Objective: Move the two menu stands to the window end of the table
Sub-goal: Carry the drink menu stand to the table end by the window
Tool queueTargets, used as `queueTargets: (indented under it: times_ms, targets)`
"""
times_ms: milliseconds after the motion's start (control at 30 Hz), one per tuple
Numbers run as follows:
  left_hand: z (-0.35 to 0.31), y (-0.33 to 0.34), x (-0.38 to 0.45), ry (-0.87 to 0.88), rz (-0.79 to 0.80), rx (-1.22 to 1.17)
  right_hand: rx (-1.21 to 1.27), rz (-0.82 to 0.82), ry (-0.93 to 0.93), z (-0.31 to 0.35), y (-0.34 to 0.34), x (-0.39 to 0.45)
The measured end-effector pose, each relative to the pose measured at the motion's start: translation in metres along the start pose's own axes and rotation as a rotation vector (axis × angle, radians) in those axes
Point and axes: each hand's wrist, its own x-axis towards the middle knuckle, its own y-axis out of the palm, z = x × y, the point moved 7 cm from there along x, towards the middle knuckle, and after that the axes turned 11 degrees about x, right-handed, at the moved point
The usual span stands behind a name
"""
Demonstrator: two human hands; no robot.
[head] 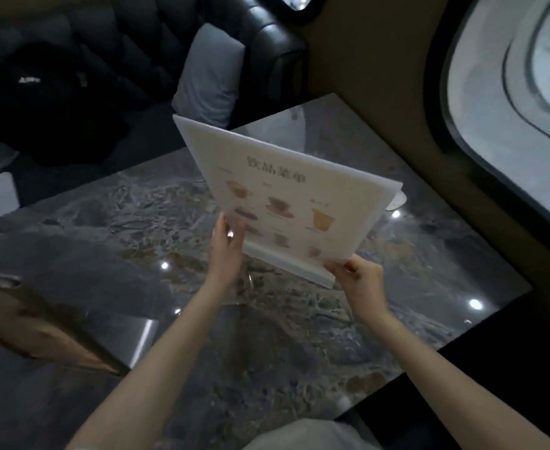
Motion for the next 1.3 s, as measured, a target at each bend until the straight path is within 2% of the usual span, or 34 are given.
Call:
queueTargets:
  times_ms: [133,333,733,1000,1300]
  targets:
    - [-0.029,0.052,0.011,-0.015,0.059,-0.087,-0.044,-0.131,-0.007,-0.012,-0.044,0.011]
    - [-0.077,0.141,0.032,-0.044,0.124,-0.124,-0.089,-0.234,-0.068,-0.022,-0.121,0.039]
    - [-0.159,0.302,0.069,0.058,0.326,0.002,-0.072,-0.441,0.113,-0.076,-0.260,0.076]
    - [-0.170,0.350,0.074,0.040,0.408,-0.041,-0.028,-0.480,0.173,-0.108,-0.283,0.086]
    - [-0.159,0.364,0.083,0.015,0.410,-0.027,-0.047,-0.453,0.246,-0.135,-0.278,0.093]
